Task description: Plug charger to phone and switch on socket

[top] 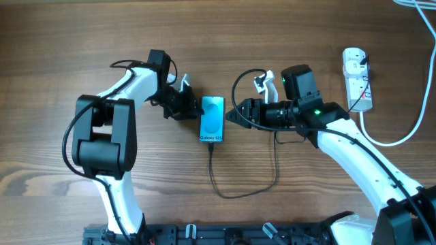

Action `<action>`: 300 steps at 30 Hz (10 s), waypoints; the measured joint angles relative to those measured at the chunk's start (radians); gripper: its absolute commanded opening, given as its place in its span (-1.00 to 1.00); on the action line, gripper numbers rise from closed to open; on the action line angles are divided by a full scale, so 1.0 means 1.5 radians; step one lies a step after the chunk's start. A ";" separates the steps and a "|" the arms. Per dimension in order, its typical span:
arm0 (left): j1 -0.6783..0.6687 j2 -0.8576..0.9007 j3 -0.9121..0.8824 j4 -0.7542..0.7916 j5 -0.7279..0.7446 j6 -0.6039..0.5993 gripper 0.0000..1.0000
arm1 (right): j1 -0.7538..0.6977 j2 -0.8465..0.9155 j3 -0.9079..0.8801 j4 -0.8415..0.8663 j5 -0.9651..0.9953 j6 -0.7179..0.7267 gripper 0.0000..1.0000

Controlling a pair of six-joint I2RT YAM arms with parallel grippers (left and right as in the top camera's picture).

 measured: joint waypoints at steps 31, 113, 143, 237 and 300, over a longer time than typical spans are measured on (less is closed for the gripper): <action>0.000 -0.677 0.035 -0.067 -0.127 -0.004 1.00 | -0.002 -0.365 0.096 -0.390 0.361 -0.139 0.21; 0.000 -0.684 0.035 -0.077 -0.128 -0.004 1.00 | -0.703 0.315 0.489 -0.322 0.228 -0.210 -0.91; 0.000 -0.684 0.035 -0.077 -0.128 -0.004 1.00 | -0.611 0.452 0.485 -0.232 0.201 -0.206 -0.91; 0.000 -0.684 0.035 -0.077 -0.128 -0.004 1.00 | -0.468 -0.257 0.495 -0.650 0.092 -0.425 0.08; 0.000 -0.682 0.035 -0.077 -0.128 -0.004 1.00 | -0.181 -0.899 -0.385 0.385 0.374 -0.380 0.98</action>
